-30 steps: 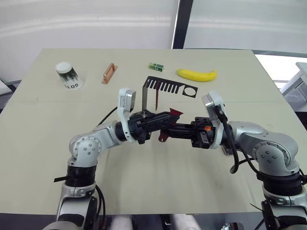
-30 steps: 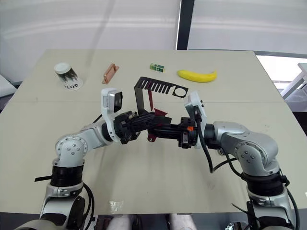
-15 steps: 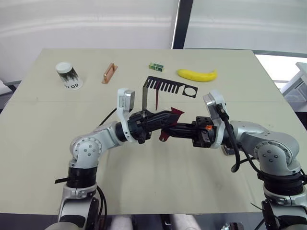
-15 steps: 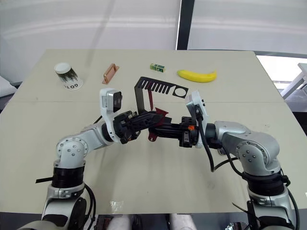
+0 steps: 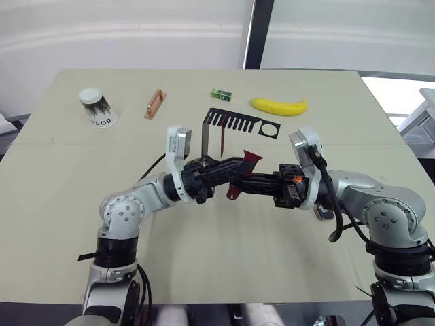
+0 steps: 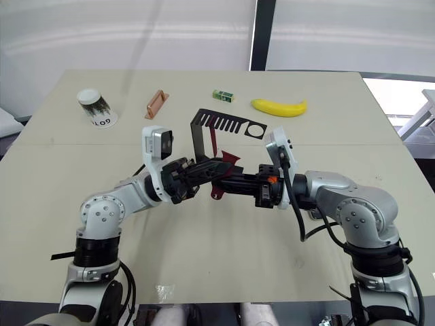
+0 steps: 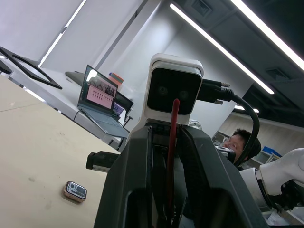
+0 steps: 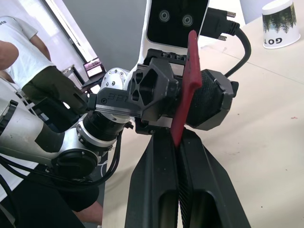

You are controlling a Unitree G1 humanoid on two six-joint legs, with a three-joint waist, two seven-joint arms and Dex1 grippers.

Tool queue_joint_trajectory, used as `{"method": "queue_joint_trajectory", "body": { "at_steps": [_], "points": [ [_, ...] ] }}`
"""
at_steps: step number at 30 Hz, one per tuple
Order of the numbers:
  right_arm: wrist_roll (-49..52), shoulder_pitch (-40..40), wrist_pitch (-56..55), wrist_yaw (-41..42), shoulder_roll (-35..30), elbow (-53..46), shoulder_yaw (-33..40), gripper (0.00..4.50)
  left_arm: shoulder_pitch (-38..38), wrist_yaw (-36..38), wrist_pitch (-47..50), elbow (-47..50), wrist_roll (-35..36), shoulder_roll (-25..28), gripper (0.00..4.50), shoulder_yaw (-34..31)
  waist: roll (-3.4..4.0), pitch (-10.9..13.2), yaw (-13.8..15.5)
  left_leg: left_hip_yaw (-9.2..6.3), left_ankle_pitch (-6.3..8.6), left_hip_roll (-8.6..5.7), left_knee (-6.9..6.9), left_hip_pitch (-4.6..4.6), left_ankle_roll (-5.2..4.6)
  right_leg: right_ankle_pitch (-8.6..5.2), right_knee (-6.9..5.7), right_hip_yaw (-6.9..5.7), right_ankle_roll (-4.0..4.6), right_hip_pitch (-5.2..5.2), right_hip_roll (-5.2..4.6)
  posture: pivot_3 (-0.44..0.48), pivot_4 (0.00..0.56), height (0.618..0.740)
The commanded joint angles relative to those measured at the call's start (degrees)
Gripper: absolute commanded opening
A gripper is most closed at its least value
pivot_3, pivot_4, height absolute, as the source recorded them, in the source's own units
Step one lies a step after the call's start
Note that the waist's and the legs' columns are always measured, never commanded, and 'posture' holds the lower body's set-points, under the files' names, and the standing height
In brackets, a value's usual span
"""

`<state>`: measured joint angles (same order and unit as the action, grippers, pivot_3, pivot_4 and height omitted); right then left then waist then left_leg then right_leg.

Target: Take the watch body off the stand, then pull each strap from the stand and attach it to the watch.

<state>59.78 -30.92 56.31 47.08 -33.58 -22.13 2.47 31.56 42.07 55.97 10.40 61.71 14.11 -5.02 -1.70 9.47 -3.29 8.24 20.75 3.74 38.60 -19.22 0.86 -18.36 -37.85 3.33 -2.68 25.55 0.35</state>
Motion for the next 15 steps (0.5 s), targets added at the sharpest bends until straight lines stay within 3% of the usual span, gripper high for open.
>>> {"method": "queue_joint_trajectory", "body": {
  "at_steps": [1,10,13,15],
  "points": [
    [1.4,-1.2,0.1,-0.7,-0.1,-0.8,1.3,0.00,0.2,0.1,-0.5,2.3,1.6,-0.4,1.00,0.1,0.00,0.0,0.0,0.00,0.00,0.00,0.00,0.00,0.00,0.00,0.00,0.00,0.00,0.00,0.00,0.000,0.150,0.740],
    [1.6,-1.3,0.4,-0.9,-0.1,-1.3,1.0,0.00,0.2,0.0,-0.7,2.6,1.8,-1.1,1.00,0.0,0.00,0.0,0.0,0.00,0.00,0.00,0.00,0.00,0.00,0.00,0.00,0.00,0.00,0.00,0.00,0.000,0.150,0.740],
    [1.5,-1.3,0.3,-0.9,-0.3,-1.4,0.9,0.00,0.5,-0.1,-0.7,2.6,2.0,-1.3,0.12,-0.1,0.00,0.0,0.0,0.00,0.00,0.00,-0.01,0.00,0.00,0.00,0.01,0.00,0.00,0.00,0.00,0.000,0.150,0.740],
    [1.5,-1.3,0.3,-1.0,-0.3,-1.4,1.0,0.00,0.5,-0.2,-0.6,2.9,2.3,-1.3,0.05,0.2,0.00,0.0,0.0,0.00,0.00,0.00,-0.01,0.00,0.00,0.00,0.02,0.00,0.00,0.00,0.00,0.000,0.150,0.740]
  ]
}}
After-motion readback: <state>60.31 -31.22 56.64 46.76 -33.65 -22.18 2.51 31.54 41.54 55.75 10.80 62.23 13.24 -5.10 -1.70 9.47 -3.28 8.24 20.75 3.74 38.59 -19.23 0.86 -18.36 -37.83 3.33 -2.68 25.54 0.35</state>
